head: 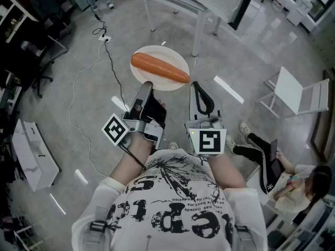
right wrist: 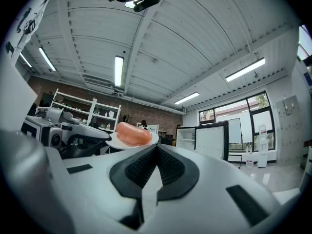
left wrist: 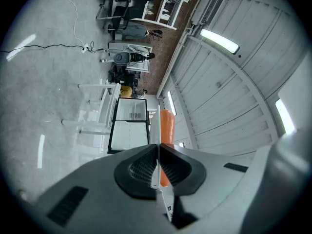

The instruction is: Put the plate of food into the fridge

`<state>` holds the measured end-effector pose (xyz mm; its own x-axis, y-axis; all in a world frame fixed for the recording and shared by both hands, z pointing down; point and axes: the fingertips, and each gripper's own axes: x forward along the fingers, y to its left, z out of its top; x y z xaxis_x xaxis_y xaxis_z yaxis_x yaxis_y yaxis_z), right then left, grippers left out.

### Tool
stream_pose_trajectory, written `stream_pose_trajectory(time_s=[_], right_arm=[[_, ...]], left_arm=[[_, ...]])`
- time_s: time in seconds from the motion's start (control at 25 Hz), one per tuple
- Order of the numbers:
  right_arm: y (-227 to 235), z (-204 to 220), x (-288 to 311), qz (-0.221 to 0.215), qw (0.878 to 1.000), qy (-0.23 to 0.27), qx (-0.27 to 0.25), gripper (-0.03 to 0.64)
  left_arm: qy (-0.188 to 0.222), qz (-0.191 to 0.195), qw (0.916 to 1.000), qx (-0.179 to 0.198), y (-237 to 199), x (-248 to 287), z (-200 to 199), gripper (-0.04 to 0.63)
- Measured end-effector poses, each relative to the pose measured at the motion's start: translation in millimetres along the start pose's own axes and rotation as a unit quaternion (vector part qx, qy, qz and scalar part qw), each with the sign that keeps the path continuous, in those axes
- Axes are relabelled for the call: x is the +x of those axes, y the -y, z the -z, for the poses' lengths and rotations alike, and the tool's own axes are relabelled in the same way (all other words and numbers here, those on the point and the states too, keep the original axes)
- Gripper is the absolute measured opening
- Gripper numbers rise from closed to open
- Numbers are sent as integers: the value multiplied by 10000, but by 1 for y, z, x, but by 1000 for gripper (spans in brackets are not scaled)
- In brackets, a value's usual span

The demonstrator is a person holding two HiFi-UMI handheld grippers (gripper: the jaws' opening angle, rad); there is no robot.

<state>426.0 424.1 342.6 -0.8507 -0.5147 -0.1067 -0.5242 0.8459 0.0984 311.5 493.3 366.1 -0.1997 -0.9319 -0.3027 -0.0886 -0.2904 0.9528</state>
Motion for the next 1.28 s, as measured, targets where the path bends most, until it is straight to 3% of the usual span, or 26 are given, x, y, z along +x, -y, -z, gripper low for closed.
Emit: stream_pose_trajectory(time_s=[0.84, 1.28], right_arm=[[-2, 15, -1, -122, 9999, -88, 69, 0], [-51, 8, 78, -85, 9997, -231, -3, 0]], left_arm=[[132, -37, 9998, 155, -4, -6, -6, 23], [-89, -160, 9997, -140, -12, 15, -85, 23]])
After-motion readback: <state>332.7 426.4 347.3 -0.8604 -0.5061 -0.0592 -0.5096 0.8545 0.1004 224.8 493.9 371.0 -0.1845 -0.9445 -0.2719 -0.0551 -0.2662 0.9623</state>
